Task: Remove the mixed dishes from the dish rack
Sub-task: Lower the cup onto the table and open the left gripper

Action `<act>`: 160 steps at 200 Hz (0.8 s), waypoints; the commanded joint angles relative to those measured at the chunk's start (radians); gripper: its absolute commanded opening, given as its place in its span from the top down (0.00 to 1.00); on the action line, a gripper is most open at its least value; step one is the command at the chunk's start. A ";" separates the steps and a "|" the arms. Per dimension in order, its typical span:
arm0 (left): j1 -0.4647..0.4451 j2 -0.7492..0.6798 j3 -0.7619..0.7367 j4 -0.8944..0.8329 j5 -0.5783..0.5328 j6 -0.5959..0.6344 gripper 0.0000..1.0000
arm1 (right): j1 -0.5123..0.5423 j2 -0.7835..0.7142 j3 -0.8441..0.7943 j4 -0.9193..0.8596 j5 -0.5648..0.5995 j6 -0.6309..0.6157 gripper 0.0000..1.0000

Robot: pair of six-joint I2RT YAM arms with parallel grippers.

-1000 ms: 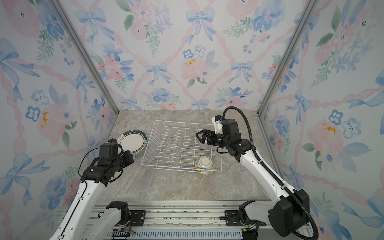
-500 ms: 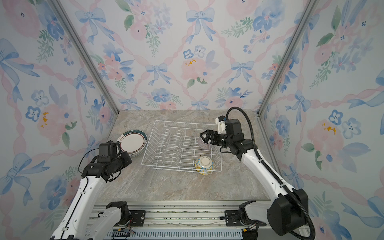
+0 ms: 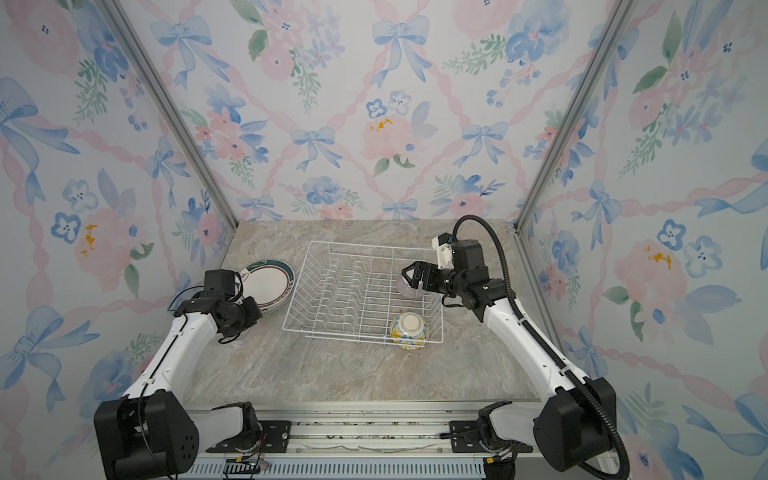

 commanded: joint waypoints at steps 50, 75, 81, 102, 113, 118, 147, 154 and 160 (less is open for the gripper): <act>0.011 0.068 0.073 -0.001 0.034 0.048 0.84 | -0.011 -0.037 0.034 -0.214 0.216 -0.145 0.03; 0.011 0.095 0.085 -0.002 0.049 0.055 0.82 | -0.026 -0.050 0.028 -0.236 0.234 -0.152 0.03; 0.011 0.098 0.089 -0.001 0.055 0.054 0.82 | -0.029 -0.054 0.026 -0.240 0.236 -0.152 0.03; 0.010 0.099 0.107 0.000 0.072 0.055 0.81 | -0.036 -0.065 0.020 -0.252 0.244 -0.155 0.03; 0.009 0.105 0.114 -0.001 0.073 0.062 0.80 | -0.040 -0.067 0.018 -0.261 0.242 -0.157 0.03; 0.009 0.110 0.115 0.000 0.072 0.065 0.79 | -0.043 -0.067 0.017 -0.264 0.242 -0.156 0.03; 0.010 0.153 0.117 0.000 0.071 0.081 0.79 | -0.050 -0.090 0.005 -0.266 0.241 -0.153 0.03; 0.008 0.162 0.119 -0.001 0.071 0.084 0.79 | -0.053 -0.097 0.000 -0.265 0.240 -0.152 0.03; 0.007 0.168 0.123 0.000 0.072 0.085 0.79 | -0.056 -0.103 -0.004 -0.264 0.241 -0.152 0.03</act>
